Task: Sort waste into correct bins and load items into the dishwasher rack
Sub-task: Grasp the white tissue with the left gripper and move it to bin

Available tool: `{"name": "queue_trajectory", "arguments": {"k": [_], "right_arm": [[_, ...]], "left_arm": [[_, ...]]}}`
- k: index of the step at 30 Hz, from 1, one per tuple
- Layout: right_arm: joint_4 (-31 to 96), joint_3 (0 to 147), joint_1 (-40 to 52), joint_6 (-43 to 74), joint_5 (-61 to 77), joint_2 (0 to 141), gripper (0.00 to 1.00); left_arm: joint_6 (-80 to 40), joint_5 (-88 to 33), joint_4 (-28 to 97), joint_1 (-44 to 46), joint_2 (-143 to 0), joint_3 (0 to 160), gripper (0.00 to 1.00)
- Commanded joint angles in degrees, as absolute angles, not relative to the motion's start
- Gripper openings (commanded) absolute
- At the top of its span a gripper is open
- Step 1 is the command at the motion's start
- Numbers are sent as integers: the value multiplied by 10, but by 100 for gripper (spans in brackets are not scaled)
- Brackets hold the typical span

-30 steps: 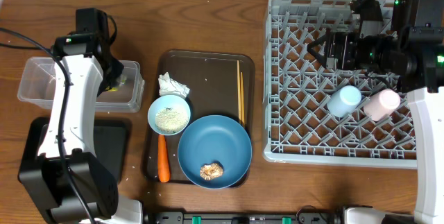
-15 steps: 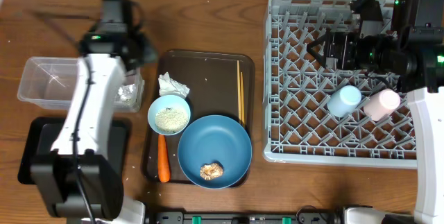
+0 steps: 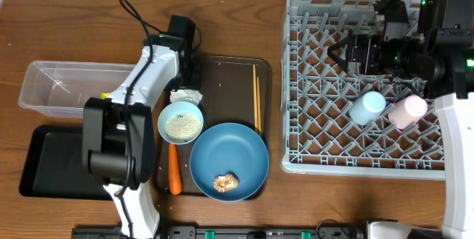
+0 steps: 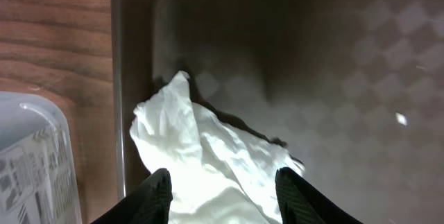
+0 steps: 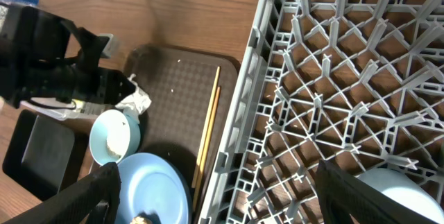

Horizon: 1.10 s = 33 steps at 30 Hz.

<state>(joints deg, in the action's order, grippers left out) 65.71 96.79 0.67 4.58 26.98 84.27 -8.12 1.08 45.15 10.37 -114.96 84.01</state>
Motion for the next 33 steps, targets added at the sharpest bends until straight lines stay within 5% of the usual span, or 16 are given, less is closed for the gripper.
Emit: {"name": "queue_trajectory", "arguments": {"k": [1,10,15,27,33], "right_arm": [[658,968,11,51,268,843,82],[660,968,11,51,268,843,83],[660,968,11,51,267,843,84],[659,968,11,51,263,843,84],[658,968,11,51,263,843,84]], "left_arm": [[-89,41,450,102,-1175,843,50],[-89,56,450,102,-1215,843,47],[-89,35,457,103,-1202,844,6],[-91,48,504,89,-1009,870,6],[-204,140,546,3,-987,864,6]]}}
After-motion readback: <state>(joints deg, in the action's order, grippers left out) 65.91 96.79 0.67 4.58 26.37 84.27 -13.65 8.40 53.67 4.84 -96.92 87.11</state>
